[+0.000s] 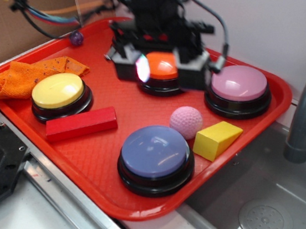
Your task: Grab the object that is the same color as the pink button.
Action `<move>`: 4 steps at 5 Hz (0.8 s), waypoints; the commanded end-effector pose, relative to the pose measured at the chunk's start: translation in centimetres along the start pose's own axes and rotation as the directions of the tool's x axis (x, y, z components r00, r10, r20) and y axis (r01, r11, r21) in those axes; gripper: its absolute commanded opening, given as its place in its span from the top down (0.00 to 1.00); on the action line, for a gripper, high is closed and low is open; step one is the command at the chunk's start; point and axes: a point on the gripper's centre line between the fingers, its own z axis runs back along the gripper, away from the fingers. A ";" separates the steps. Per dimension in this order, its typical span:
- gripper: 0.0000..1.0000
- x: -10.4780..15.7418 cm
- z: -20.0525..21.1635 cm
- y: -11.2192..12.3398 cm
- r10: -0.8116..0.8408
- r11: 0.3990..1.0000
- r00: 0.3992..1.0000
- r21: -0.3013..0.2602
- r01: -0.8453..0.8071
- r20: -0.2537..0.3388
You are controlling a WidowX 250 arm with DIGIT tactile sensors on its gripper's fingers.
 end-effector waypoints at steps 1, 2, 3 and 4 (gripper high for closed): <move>0.00 1.8 -3.4 -1.1 0.085 0.996 0.996 0.005 -0.085 0.023; 0.00 1.9 -4.5 -1.0 0.089 0.996 0.996 -0.026 -0.089 -0.004; 0.58 1.9 -4.8 -1.1 0.101 0.994 0.995 -0.034 -0.100 0.014; 1.00 1.9 -4.6 -0.7 0.120 0.992 0.992 -0.052 -0.118 0.029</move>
